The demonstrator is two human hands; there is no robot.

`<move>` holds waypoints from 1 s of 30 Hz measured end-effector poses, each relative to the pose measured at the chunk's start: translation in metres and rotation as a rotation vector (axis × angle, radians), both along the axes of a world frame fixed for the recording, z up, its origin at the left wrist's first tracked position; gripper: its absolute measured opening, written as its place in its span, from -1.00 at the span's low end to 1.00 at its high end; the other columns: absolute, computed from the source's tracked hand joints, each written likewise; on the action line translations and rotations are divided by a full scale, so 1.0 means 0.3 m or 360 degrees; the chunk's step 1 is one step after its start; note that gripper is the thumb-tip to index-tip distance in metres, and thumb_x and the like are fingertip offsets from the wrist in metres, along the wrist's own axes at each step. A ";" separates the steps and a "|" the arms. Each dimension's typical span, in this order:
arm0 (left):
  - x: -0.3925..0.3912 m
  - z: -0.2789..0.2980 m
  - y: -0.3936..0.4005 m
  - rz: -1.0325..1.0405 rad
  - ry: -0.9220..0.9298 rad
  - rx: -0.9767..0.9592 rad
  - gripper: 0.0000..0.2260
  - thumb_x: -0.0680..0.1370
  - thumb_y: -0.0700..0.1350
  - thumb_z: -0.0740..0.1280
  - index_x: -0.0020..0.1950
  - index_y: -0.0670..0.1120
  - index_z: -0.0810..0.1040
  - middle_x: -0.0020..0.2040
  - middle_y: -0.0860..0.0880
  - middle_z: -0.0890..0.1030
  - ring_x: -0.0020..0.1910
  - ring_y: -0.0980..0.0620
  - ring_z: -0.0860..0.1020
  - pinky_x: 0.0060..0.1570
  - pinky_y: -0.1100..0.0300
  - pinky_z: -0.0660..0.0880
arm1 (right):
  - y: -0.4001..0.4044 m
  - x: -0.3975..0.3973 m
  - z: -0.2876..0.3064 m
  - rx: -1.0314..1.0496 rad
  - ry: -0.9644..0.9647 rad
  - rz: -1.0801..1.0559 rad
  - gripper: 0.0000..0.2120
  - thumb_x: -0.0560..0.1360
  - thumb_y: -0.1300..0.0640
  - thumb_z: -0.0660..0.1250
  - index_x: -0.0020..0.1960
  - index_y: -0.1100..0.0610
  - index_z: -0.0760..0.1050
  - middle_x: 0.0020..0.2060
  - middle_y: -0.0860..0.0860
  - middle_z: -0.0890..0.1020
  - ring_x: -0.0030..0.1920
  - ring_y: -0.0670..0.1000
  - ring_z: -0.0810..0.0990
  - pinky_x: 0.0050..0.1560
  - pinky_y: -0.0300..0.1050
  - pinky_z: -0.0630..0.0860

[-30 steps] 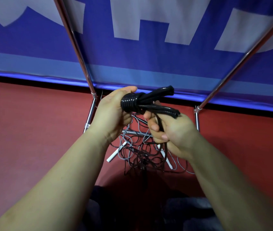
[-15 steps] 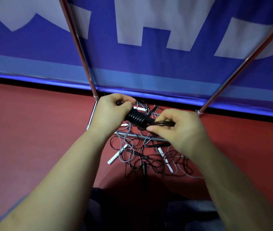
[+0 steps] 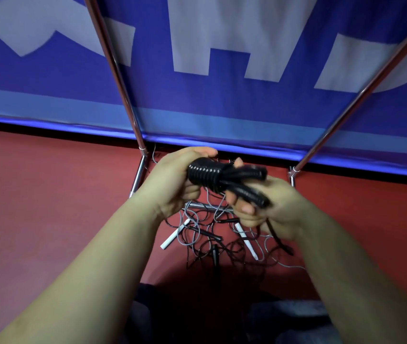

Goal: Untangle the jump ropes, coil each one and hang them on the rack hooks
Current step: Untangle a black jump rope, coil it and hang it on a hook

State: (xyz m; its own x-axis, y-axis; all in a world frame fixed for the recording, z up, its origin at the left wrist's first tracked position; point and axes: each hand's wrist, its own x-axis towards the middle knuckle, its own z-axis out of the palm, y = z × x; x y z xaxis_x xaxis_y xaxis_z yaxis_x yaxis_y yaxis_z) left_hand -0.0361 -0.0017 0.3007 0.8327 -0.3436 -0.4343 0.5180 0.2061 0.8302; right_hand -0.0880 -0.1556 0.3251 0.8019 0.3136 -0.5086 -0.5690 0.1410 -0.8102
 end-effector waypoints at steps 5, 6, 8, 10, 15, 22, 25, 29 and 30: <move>-0.012 -0.005 -0.052 0.0347 0.0250 -0.0190 -0.65 0.56 -0.14 0.24 -0.45 -0.05 0.42 -0.63 0.08 0.12 -0.69 0.18 0.06 -0.66 0.43 0.00 | 0.070 0.014 -0.050 -0.0281 -0.0115 -0.0586 -0.57 0.63 0.14 0.03 -0.40 0.17 0.34 -0.67 -0.07 0.27 -0.66 -0.13 0.14 -0.61 -0.29 0.08; -0.017 -0.005 -0.059 0.0419 0.0269 -0.0170 -0.69 0.55 -0.15 0.25 -0.42 -0.04 0.42 -0.61 0.08 0.13 -0.68 0.18 0.07 -0.66 0.40 0.00 | 0.071 0.017 -0.060 -0.0530 -0.0171 -0.0609 -0.59 0.61 0.15 0.06 -0.41 0.15 0.35 -0.68 -0.08 0.29 -0.65 -0.12 0.17 -0.57 -0.25 0.12; -0.020 -0.010 -0.063 0.0544 0.0178 0.0015 -0.77 0.52 -0.23 0.26 -0.34 -0.06 0.50 -0.57 0.07 0.20 -0.65 0.15 0.12 -0.65 0.37 0.04 | 0.075 0.020 -0.075 -0.0868 -0.0217 -0.0574 -0.61 0.58 0.15 0.08 -0.42 0.14 0.33 -0.72 -0.11 0.29 -0.64 -0.13 0.19 -0.49 -0.18 0.14; -0.019 -0.017 -0.057 0.0643 -0.0091 0.0394 -0.79 0.49 -0.31 0.25 -0.24 -0.06 0.56 -0.48 0.03 0.37 -0.58 0.15 0.29 -0.58 0.34 0.23 | 0.086 0.016 -0.078 -0.0859 -0.0196 -0.0483 -0.63 0.57 0.13 0.09 -0.41 0.12 0.31 -0.70 -0.12 0.27 -0.65 -0.15 0.18 -0.44 -0.16 0.14; -0.002 -0.023 -0.032 0.0917 -0.0457 0.0765 -0.75 0.53 -0.23 0.25 -0.24 0.05 0.59 -0.32 0.09 0.55 -0.44 0.24 0.44 -0.37 0.37 0.39 | 0.072 -0.005 -0.080 -0.1051 -0.0337 0.0042 -0.73 0.57 0.09 0.18 -0.25 0.17 0.44 -0.44 -0.01 0.46 -0.48 -0.07 0.36 -0.37 -0.13 0.33; -0.008 -0.023 -0.002 0.0841 -0.0688 0.1091 -0.79 0.48 -0.19 0.30 -0.27 0.09 0.56 -0.37 0.13 0.54 -0.44 0.22 0.42 -0.30 0.32 0.39 | 0.041 -0.017 -0.027 -0.1407 -0.0592 0.0250 -0.71 0.46 -0.03 0.37 -0.27 0.17 0.51 -0.46 -0.01 0.49 -0.40 0.00 0.42 -0.27 -0.14 0.41; 0.003 -0.019 0.016 0.0733 -0.0666 0.1141 -0.79 0.45 -0.21 0.30 -0.29 0.08 0.57 -0.33 0.14 0.58 -0.34 0.17 0.49 -0.17 0.20 0.46 | 0.017 -0.014 0.001 -0.1483 -0.0742 0.0166 -0.75 0.43 -0.04 0.40 -0.33 0.08 0.49 -0.52 -0.06 0.41 -0.44 -0.07 0.34 -0.37 -0.17 0.29; 0.006 0.007 0.022 0.0346 -0.0662 0.1017 -0.78 0.49 -0.30 0.28 -0.24 -0.03 0.60 -0.33 0.08 0.56 -0.44 0.28 0.45 -0.33 0.43 0.41 | -0.039 0.005 -0.004 -0.1390 -0.0939 -0.0249 -0.85 0.33 -0.03 0.48 -0.31 0.00 0.57 -0.44 -0.06 0.57 -0.36 -0.08 0.51 -0.23 -0.13 0.46; 0.003 0.016 0.022 0.0251 -0.0649 0.0957 -0.79 0.51 -0.32 0.26 -0.20 -0.08 0.60 -0.35 0.07 0.54 -0.50 0.28 0.42 -0.44 0.47 0.36 | -0.054 0.009 -0.011 -0.1323 -0.0928 -0.0291 -0.85 0.29 -0.08 0.48 -0.30 -0.02 0.59 -0.39 -0.07 0.62 -0.30 -0.08 0.56 -0.17 -0.12 0.50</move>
State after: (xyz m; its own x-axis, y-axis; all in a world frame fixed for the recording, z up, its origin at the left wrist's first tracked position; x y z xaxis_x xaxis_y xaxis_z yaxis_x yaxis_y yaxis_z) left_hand -0.0351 0.0049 0.3056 0.9878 -0.0072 -0.1559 0.1467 -0.2981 0.9432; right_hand -0.0853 -0.1717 0.3219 0.9935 -0.1111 -0.0256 -0.0825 -0.5450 -0.8344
